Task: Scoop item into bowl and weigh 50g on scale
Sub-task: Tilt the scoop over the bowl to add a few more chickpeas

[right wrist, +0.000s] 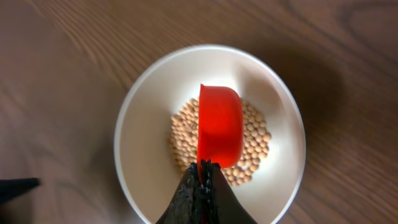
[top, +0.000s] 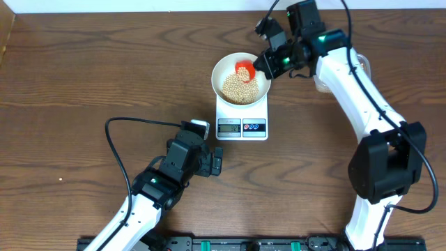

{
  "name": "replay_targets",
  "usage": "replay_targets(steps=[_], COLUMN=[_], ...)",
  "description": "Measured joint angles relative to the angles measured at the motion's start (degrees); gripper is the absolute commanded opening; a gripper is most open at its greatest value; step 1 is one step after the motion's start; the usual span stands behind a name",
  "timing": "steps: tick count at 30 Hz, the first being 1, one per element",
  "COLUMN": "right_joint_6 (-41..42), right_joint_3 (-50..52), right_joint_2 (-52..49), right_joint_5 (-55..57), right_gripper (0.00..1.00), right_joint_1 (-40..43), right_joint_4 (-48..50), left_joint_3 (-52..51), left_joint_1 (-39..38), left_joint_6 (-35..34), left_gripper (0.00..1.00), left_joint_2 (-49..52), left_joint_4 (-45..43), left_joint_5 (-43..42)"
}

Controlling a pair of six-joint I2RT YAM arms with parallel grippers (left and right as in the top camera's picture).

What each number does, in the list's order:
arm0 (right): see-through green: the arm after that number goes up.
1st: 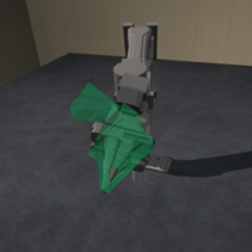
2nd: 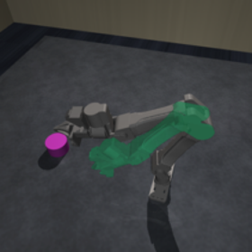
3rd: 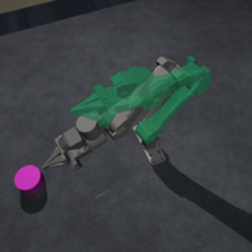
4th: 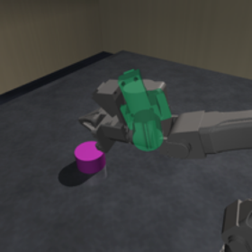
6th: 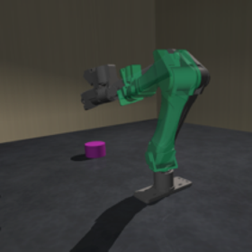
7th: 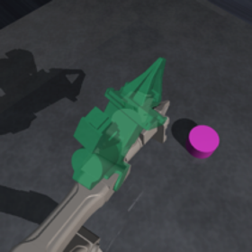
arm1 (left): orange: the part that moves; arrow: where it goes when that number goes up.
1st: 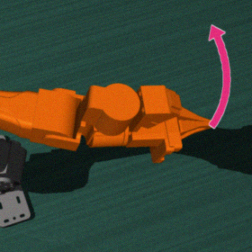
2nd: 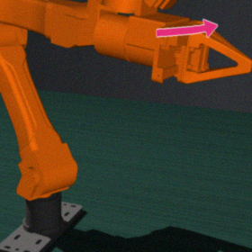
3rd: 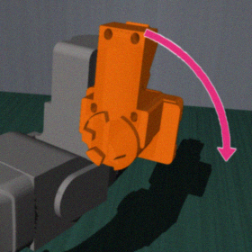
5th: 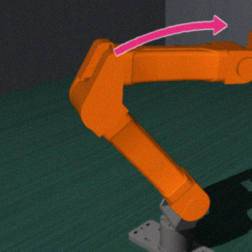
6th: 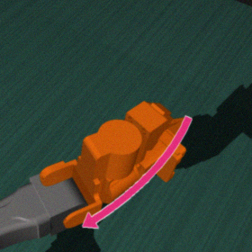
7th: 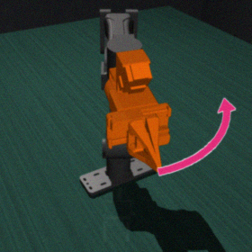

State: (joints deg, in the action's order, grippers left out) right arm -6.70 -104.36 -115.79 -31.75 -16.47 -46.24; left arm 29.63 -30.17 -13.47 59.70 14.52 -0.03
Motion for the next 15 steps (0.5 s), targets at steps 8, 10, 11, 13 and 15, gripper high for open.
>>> replay_targets(steps=[8, 10, 11, 13, 15], right_joint_6=[5.40, 6.01, 6.14, 6.32, 6.34], right_joint_3=[-1.14, -1.14, -1.14, -1.14, -1.14], right_joint_2=[0.04, 0.04, 0.04, 0.04, 0.04], right_joint_5=[-16.06, -19.19, -20.17, -22.49, -23.45], right_gripper=[0.01, 0.01, 0.01, 0.01, 0.01], right_joint_1=[9.49, 11.02, 11.39, 11.74, 11.67], right_joint_4=[-1.88, -1.92, -1.95, -2.56, -3.17], left_joint_3=[0.00, 0.00, 0.00, 0.00, 0.00], left_joint_1=[0.00, 0.00, 0.00, 0.00, 0.00], left_joint_6=[0.00, 0.00, 0.00, 0.00, 0.00], left_gripper=[0.99, 0.99, 0.99, 0.99, 0.99], left_joint_2=[0.00, 0.00, 0.00, 0.00, 0.00], left_joint_4=[0.00, 0.00, 0.00, 0.00, 0.00], left_joint_5=[0.00, 0.00, 0.00, 0.00, 0.00])
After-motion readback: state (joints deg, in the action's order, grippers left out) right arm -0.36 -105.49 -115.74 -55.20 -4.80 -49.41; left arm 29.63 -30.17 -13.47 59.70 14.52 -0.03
